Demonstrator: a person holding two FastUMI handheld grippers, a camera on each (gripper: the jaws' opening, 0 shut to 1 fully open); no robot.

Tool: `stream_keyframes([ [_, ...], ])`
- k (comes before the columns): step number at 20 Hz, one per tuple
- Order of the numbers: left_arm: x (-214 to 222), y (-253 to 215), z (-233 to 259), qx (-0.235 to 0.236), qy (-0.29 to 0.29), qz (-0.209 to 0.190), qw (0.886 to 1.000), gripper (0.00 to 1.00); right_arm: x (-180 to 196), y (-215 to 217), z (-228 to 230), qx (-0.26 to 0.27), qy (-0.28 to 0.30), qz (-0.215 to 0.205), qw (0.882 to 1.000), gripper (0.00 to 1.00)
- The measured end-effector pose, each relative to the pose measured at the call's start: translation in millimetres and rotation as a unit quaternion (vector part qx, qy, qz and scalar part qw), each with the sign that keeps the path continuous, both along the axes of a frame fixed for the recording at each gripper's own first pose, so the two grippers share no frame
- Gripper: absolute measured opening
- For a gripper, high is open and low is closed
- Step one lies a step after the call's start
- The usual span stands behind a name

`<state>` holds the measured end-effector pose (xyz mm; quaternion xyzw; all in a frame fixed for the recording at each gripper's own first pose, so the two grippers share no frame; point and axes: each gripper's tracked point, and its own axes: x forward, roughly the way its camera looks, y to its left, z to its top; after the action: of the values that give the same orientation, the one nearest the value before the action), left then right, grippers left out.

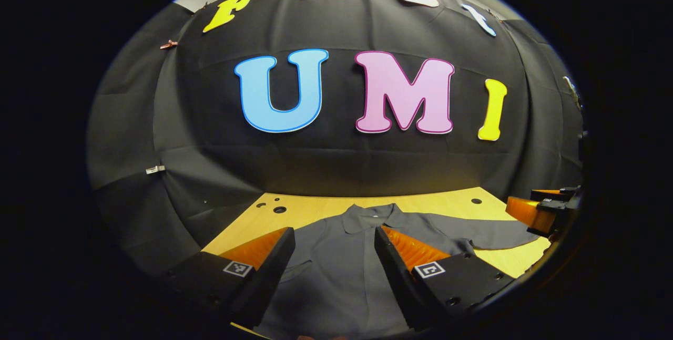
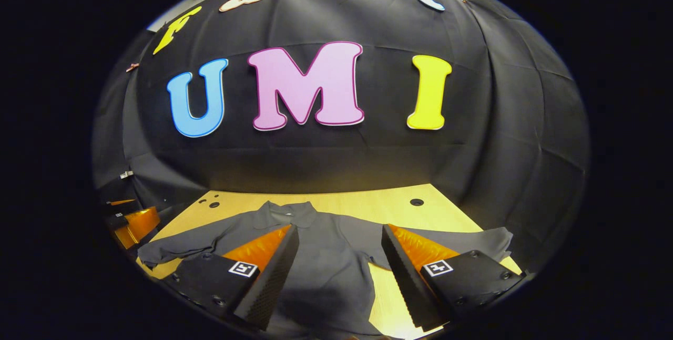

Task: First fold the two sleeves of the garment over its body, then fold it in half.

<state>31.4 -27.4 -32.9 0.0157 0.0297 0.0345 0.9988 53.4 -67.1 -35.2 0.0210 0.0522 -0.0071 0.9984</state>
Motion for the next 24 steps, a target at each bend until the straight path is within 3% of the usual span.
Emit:
stream_keyframes([
  [6, 3.9, -14.7, -0.6, 0.01, 0.001, -0.002, 1.0, 0.96, 16.6, -50.5, -22.4, 0.013, 0.027, -0.044, 0.999, 0.97],
  [12, 9.2, -22.6, 1.1, 0.033, 0.003, -0.011, 0.999, 0.96, 27.7, -125.4, -55.3, 0.044, 0.06, -0.127, 0.989, 0.97],
  [24, 32.1, -36.7, -7.6, 0.053, 0.026, -0.017, 0.998, 0.96, 20.7, -288.5, -96.9, 0.056, 0.085, -0.288, 0.952, 0.97],
])
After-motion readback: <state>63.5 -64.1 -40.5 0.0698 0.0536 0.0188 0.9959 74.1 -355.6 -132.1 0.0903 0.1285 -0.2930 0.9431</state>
